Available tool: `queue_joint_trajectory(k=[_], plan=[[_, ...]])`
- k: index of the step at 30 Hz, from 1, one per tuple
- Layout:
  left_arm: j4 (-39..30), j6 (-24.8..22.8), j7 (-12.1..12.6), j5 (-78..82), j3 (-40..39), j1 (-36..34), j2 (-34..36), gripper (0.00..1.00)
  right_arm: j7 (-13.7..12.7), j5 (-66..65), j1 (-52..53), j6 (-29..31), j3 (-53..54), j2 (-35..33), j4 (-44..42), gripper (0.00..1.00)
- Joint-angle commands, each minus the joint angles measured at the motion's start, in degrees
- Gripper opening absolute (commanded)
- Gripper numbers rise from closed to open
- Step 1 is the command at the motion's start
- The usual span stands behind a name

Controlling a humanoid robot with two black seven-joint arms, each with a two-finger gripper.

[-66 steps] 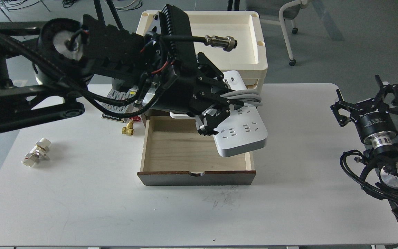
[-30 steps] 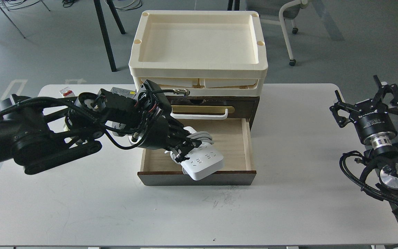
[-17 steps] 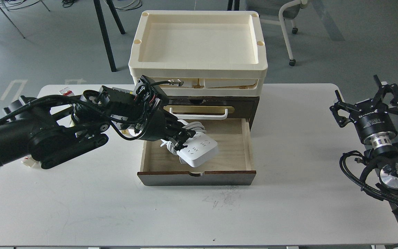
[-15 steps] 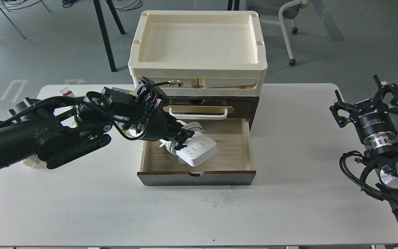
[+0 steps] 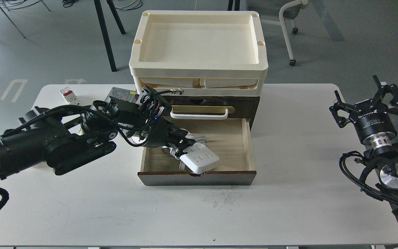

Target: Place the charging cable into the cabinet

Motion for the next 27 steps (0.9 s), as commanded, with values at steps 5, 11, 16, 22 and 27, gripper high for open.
queue_joint_trajectory(k=[5, 11, 16, 22, 27], plan=[[-8.57, 0.0, -0.99, -0.54, -5.2, 1.78, 2.1, 0.87, -0.06, 0.0, 0.03, 0.0, 0.0, 0.0, -0.04, 1.0], [-17.73, 0.0, -5.11, -8.68, -10.72, 2.22, 5.72, 0.91, -0.06, 0.0, 0.03, 0.0, 0.0, 0.0, -0.04, 1.0], [-15.28, 0.0, -5.91, -32.21, -24.25, 3.44, 6.68, 0.99, 0.03, -0.08, 0.03, 0.0, 0.0, 0.09, -0.04, 1.0], [-12.11, 0.0, -5.73, -60.45, -40.15, 6.7, 5.72, 1.0, -0.06, 0.0, 0.12, 0.0, 0.0, 0.53, -0.13, 1.0], [-0.89, 0.0, -5.29, -70.13, -48.97, 7.32, 5.36, 1.0, -0.67, 0.0, 0.21, 0.0, 0.0, 0.53, -0.12, 1.0]])
